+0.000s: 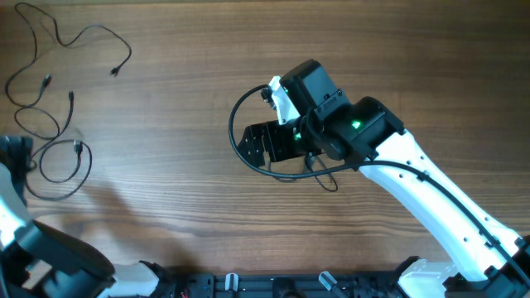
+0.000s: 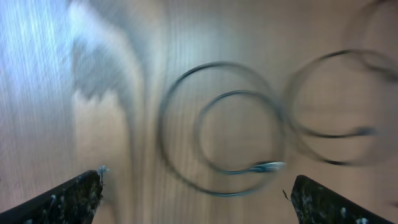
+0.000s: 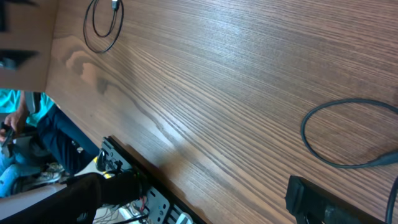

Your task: Untangle cables

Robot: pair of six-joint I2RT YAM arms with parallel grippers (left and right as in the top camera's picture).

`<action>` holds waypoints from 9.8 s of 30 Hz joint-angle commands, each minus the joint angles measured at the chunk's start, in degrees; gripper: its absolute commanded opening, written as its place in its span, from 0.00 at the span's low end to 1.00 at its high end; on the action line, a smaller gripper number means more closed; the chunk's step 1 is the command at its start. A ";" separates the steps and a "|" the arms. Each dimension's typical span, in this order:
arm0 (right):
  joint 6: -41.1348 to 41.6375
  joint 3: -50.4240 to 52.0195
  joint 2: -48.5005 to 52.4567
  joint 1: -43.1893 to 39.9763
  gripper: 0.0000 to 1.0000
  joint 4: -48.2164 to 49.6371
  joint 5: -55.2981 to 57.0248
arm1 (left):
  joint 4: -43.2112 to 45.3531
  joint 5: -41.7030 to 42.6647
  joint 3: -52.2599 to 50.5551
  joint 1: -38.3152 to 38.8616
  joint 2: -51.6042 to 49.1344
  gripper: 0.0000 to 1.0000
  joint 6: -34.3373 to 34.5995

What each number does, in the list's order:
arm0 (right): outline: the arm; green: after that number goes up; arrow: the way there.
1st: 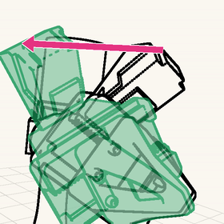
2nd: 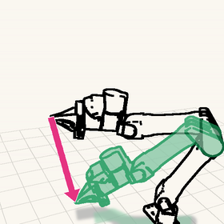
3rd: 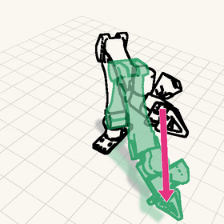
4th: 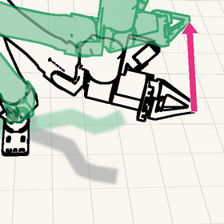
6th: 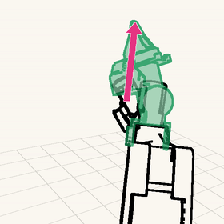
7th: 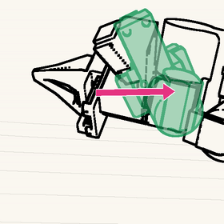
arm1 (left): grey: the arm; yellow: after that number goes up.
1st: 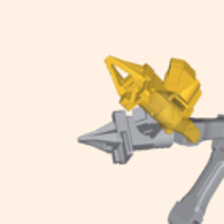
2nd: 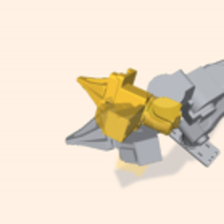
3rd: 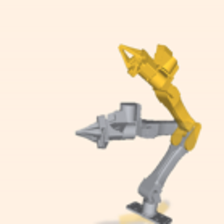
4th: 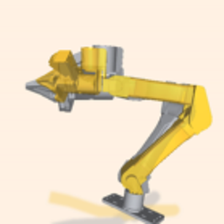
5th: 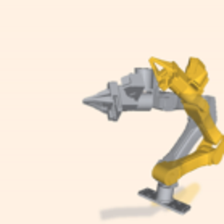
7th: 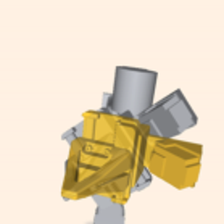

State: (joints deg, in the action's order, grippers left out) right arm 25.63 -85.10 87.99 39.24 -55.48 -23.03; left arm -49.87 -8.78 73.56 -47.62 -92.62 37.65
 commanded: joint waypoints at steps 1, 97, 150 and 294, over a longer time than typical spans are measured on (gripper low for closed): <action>-0.15 0.28 0.70 0.31 0.97 -0.11 0.57 | 3.54 -0.94 -7.45 -1.84 -5.68 1.00 0.98; 14.86 8.83 -19.08 -13.33 0.04 26.21 -30.53 | -4.59 69.88 -9.16 56.52 -1.57 0.99 -29.20; 46.14 8.83 -2.03 -13.31 0.04 11.65 -4.00 | 22.25 77.15 -9.16 62.82 4.46 0.46 -22.40; 5.88 8.81 -30.12 -23.08 1.00 -5.66 4.90 | -22.16 50.93 -6.86 9.90 39.54 1.00 -24.46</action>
State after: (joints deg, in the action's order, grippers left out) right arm 32.62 -75.88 63.48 15.97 -59.59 -20.05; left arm -70.15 39.62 66.81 -37.98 -63.22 20.25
